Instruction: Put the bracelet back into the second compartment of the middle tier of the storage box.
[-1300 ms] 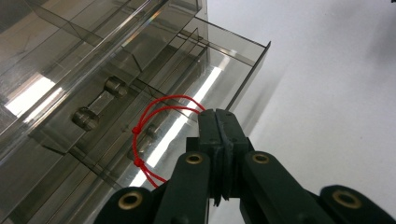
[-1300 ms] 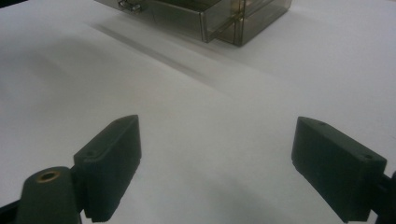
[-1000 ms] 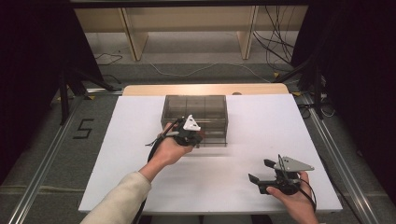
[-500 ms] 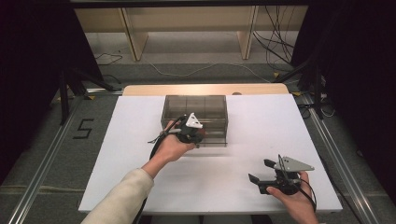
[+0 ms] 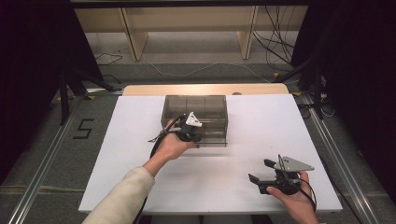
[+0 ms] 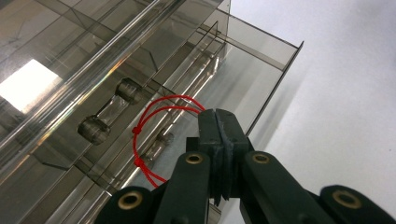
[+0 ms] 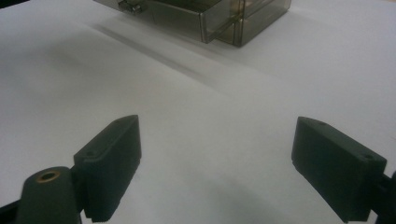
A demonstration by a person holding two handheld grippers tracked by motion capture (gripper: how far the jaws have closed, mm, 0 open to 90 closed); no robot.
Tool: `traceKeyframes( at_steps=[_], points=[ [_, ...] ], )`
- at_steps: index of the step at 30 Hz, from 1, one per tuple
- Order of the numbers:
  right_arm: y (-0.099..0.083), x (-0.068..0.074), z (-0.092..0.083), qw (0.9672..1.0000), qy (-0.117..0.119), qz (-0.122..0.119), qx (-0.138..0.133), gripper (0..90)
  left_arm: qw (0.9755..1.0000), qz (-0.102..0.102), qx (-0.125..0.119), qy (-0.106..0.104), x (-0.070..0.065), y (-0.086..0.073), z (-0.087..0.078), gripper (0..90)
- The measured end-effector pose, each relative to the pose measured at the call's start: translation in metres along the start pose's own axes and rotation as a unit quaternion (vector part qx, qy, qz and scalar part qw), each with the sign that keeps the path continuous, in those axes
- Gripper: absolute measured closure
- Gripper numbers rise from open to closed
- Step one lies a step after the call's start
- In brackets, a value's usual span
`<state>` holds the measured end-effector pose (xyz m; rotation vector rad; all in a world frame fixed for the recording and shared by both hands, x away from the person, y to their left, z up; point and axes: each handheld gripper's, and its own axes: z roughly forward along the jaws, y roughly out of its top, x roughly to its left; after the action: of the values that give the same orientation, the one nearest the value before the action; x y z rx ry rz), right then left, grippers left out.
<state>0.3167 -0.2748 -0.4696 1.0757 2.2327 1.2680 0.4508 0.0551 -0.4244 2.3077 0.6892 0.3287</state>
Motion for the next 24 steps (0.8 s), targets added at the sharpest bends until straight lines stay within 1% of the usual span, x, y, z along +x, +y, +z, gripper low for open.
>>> traceKeyframes(
  at_steps=[12,18,21,24],
  points=[
    [0.0,-0.0002,-0.0002,1.0,0.0,0.0,0.0,16.7,1.0,-0.008,0.003,0.003,0.0044,-0.0011,0.0058,89.7],
    [0.0001,-0.0003,-0.0002,1.0,0.0,0.0,0.0,16.7,0.9999,-0.007,0.008,0.002,0.006,-0.0015,0.0069,89.7],
    [0.0,-0.0005,0.0,1.0,0.001,-0.001,-0.002,16.7,0.9999,-0.01,0.007,0.003,0.006,-0.0017,0.0082,89.7],
    [-0.0001,-0.0007,0.0,1.0,0.001,-0.001,-0.002,16.7,0.9999,-0.007,0.008,0.003,0.0069,-0.0015,0.0094,89.7]
  ],
)
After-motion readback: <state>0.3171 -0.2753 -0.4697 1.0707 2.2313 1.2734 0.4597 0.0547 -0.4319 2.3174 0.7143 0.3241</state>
